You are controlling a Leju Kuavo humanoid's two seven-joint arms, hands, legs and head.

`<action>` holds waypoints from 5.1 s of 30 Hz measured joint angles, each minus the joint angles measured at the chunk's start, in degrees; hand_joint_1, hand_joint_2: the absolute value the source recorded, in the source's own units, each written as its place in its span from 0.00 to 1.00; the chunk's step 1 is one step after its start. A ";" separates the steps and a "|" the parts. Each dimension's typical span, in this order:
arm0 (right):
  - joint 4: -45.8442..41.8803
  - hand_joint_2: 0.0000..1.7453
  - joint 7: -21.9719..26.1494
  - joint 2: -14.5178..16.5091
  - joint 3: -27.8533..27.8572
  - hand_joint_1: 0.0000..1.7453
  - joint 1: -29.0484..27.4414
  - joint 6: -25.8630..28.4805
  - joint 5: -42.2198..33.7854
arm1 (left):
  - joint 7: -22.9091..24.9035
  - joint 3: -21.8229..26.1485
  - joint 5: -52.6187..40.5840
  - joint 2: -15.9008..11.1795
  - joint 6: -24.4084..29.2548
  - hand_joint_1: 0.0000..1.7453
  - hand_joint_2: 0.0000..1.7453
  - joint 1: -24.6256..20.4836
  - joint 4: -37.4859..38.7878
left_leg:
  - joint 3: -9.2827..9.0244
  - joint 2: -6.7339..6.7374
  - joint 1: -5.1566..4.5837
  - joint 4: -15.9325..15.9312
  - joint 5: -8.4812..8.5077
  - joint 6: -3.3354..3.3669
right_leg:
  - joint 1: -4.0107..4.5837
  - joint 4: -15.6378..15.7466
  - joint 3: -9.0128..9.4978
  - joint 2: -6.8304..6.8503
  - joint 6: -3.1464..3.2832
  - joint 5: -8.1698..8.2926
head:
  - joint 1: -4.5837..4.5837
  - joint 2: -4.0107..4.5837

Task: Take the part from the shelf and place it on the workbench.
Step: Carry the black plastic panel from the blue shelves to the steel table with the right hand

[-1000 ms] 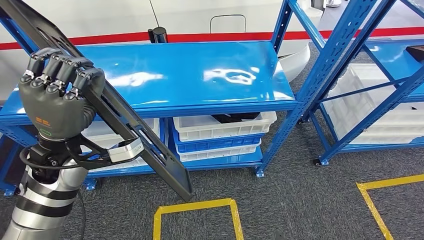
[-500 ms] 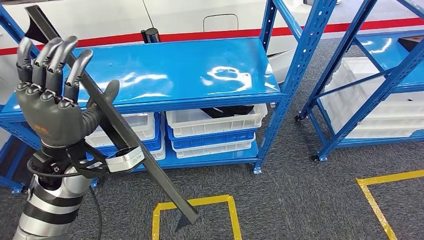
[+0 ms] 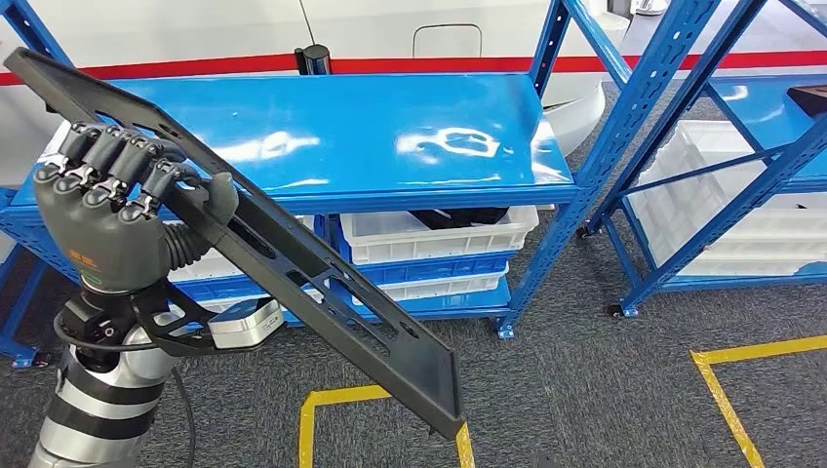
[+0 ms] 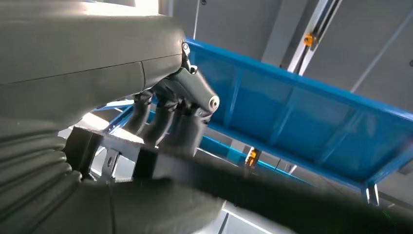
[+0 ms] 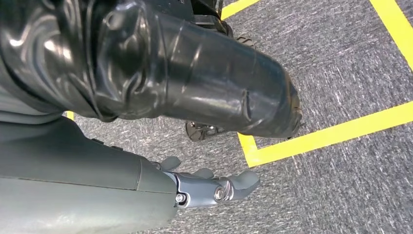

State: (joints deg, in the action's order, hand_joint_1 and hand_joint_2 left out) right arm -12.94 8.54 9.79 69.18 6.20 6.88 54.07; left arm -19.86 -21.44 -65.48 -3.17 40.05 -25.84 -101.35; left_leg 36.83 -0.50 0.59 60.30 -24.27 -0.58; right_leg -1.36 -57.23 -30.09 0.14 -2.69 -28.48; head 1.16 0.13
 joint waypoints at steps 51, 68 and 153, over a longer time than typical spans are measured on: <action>0.09 0.00 -0.20 -0.20 0.04 0.00 0.51 0.03 -0.36 | -3.77 3.22 -2.58 3.66 0.04 1.00 1.00 1.30 -0.85 | 3.18 0.57 -0.87 -1.58 4.49 2.14 | 0.95 -1.32 2.27 -0.12 -0.94 -1.72 | 0.00 0.00; 0.11 0.00 0.12 -0.03 0.09 0.00 0.52 0.02 -0.97 | -3.26 2.98 -3.28 3.36 0.06 1.00 1.00 0.70 -0.11 | -5.59 -0.32 0.54 -0.04 -4.72 -0.96 | -0.35 -0.98 -7.09 0.18 -1.38 7.02 | -0.03 0.00; -0.07 0.00 4.42 3.76 -0.68 0.00 0.96 2.89 -1.28 | -9.05 12.87 1.98 1.29 0.06 1.00 1.00 7.10 -0.86 | 8.28 0.49 0.61 14.01 -5.24 -1.55 | 0.89 0.38 -2.51 0.15 3.05 3.11 | -0.44 0.00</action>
State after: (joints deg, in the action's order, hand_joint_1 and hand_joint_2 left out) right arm -13.00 12.96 13.55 68.50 7.16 9.77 52.79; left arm -28.91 -8.57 -63.49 -1.89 40.10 -18.74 -102.21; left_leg 45.11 -0.01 1.19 74.30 -29.50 -2.14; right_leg -0.46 -56.85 -32.59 0.29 0.36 -25.37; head 0.72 0.13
